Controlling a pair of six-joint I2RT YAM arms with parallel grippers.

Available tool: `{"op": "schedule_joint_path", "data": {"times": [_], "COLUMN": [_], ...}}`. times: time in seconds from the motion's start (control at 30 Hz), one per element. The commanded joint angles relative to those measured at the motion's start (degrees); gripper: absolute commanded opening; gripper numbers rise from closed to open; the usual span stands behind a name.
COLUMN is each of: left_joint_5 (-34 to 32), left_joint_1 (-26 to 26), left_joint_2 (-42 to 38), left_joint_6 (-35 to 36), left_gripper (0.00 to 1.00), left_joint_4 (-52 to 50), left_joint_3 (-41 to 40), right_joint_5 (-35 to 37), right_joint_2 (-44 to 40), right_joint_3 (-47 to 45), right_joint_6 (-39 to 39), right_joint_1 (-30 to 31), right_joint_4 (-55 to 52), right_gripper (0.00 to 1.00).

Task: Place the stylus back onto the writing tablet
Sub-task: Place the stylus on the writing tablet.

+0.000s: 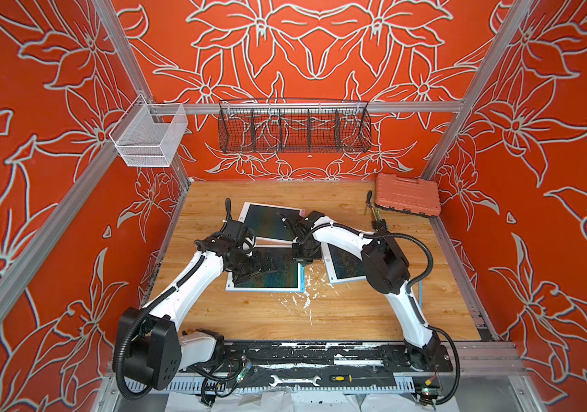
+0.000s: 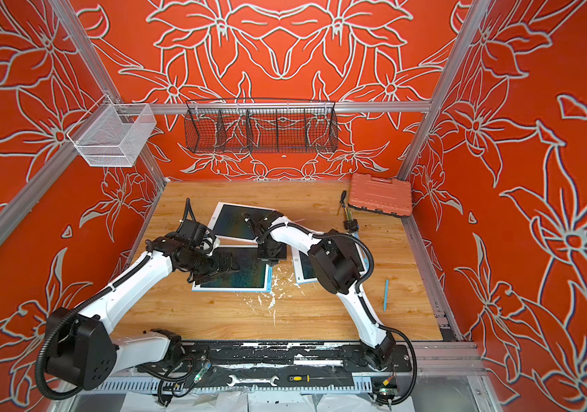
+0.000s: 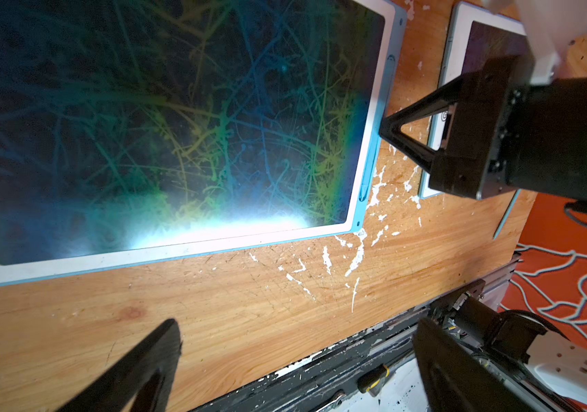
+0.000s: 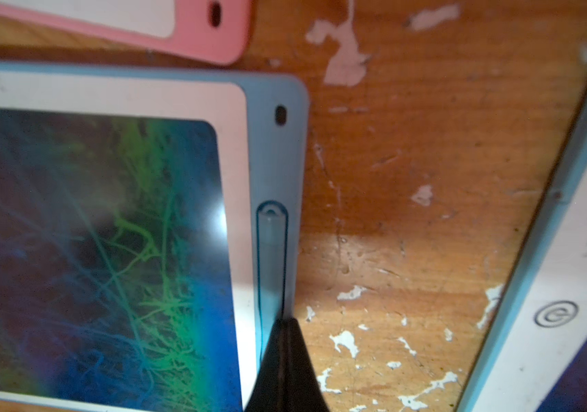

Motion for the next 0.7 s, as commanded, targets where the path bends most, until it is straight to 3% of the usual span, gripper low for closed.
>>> {"op": "schedule_joint_path", "data": {"times": [0.0,0.67], "left_joint_5": [0.0,-0.1], "left_joint_1": [0.5,0.9], "left_joint_2": [-0.8,-1.2], "left_joint_6": [-0.2,0.1], "left_gripper": [1.00,1.00], "left_joint_4": [-0.4,-0.9], "left_joint_3": [-0.6,-0.8], "right_joint_5": [3.6,2.7], "right_joint_2": [2.5,-5.6], "right_joint_3": [-0.4,-3.9], "right_joint_6": [2.7,4.2], "right_joint_1": [0.5,0.5], "right_joint_4": [-3.5,1.2], "right_gripper": [0.06,0.13]}}
